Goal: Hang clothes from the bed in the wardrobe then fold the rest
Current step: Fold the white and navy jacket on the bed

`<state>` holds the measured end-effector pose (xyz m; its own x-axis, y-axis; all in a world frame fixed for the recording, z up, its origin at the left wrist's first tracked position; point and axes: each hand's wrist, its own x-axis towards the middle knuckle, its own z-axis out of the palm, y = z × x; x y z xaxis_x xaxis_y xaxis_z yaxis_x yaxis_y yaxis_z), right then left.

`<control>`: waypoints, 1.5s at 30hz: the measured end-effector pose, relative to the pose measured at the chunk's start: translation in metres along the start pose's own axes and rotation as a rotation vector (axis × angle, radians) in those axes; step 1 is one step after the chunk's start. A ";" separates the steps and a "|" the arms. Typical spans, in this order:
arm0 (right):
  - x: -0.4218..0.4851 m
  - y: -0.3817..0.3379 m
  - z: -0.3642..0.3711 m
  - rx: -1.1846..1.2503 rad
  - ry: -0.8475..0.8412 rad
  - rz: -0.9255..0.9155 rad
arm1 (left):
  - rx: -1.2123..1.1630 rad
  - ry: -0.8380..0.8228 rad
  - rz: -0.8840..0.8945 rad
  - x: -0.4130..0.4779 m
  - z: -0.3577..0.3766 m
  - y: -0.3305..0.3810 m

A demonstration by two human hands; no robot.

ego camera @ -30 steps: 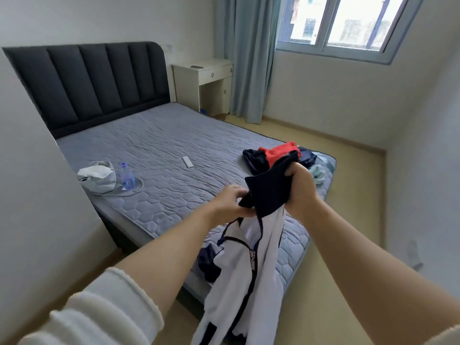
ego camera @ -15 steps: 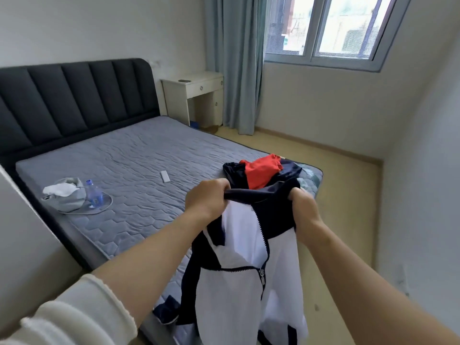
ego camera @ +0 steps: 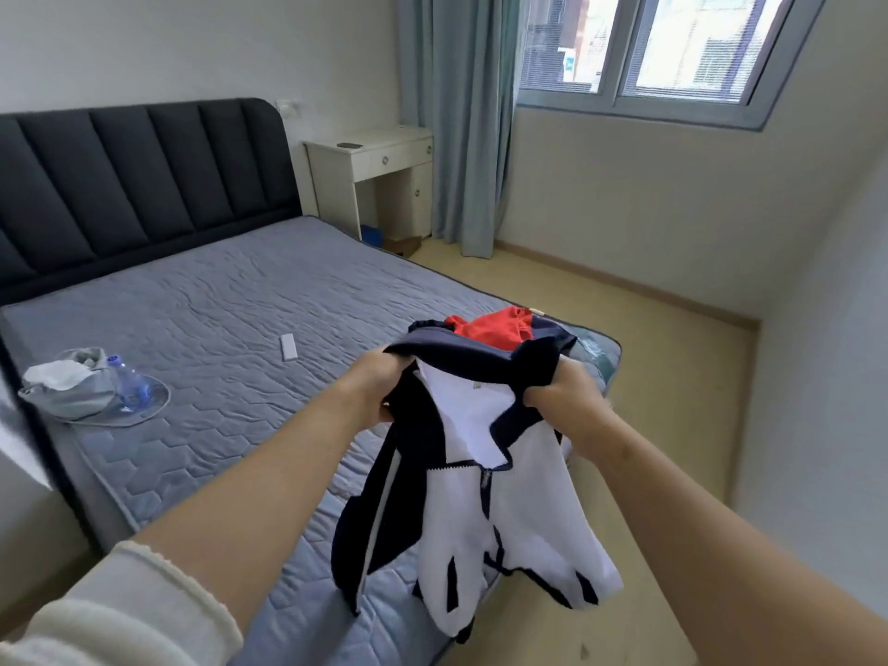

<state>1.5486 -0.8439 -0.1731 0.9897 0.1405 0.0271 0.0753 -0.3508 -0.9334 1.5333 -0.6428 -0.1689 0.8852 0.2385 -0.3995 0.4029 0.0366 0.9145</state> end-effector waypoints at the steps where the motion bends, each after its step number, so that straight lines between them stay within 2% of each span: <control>1: 0.014 0.004 -0.005 0.002 0.002 -0.025 | -0.082 -0.036 -0.001 0.012 0.008 0.007; 5: 0.074 0.012 -0.017 0.213 -0.092 -0.030 | -0.269 -0.163 -0.067 0.064 0.038 0.038; 10: 0.160 0.005 -0.031 0.049 -0.356 0.059 | -0.280 -0.325 -0.035 0.121 0.076 0.081; 12: 0.189 0.008 -0.032 0.065 -0.444 0.112 | -0.262 -0.362 -0.011 0.139 0.083 0.092; 15: 0.224 0.021 -0.026 0.178 -0.427 0.136 | -0.226 -0.370 0.027 0.162 0.084 0.102; 16: 0.236 0.025 -0.023 0.223 -0.417 0.136 | -0.280 -0.384 0.049 0.170 0.082 0.103; 18: 0.259 0.032 -0.018 0.344 -0.407 0.166 | -0.553 -0.406 0.120 0.185 0.077 0.099; 20: 0.283 0.035 -0.014 0.498 -0.417 0.238 | -0.755 -0.266 0.185 0.202 0.074 0.090; 21: 0.295 0.035 -0.012 0.563 -0.444 0.269 | -0.694 -0.164 0.210 0.210 0.075 0.084; 24: 0.327 0.029 -0.010 0.627 -0.592 0.326 | -0.092 0.006 0.151 0.220 0.084 0.070; 26: 0.346 0.027 -0.008 0.629 -0.675 0.321 | 0.131 -0.055 0.065 0.226 0.090 0.068; 27: 0.355 0.026 -0.007 0.617 -0.698 0.309 | 0.137 -0.099 0.034 0.228 0.092 0.068; 29: 0.370 0.027 -0.003 0.599 -0.710 0.284 | 0.021 -0.163 0.079 0.233 0.095 0.068; 31: 0.377 0.028 0.006 0.606 -0.722 0.288 | -0.046 -0.142 0.136 0.234 0.098 0.065; 33: 0.373 0.031 0.017 0.588 -0.752 0.313 | 0.057 0.038 0.129 0.232 0.107 0.057; 36: 0.360 0.032 0.030 0.515 -0.804 0.330 | 0.173 0.428 0.079 0.228 0.109 0.042; 38: 0.356 0.028 0.036 0.423 -0.842 0.259 | 0.229 0.504 0.075 0.220 0.101 0.039; 41: 0.352 0.013 0.040 0.167 -0.825 0.059 | 0.339 0.615 0.084 0.204 0.087 0.046; 45: 0.338 -0.008 0.049 -0.016 -0.820 -0.153 | 0.600 0.815 0.044 0.185 0.073 0.059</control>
<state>1.8768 -0.7482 -0.1737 0.5662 0.8152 -0.1218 0.2094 -0.2852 -0.9353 1.7380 -0.6673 -0.1932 0.5638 0.8259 0.0044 0.6226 -0.4285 0.6548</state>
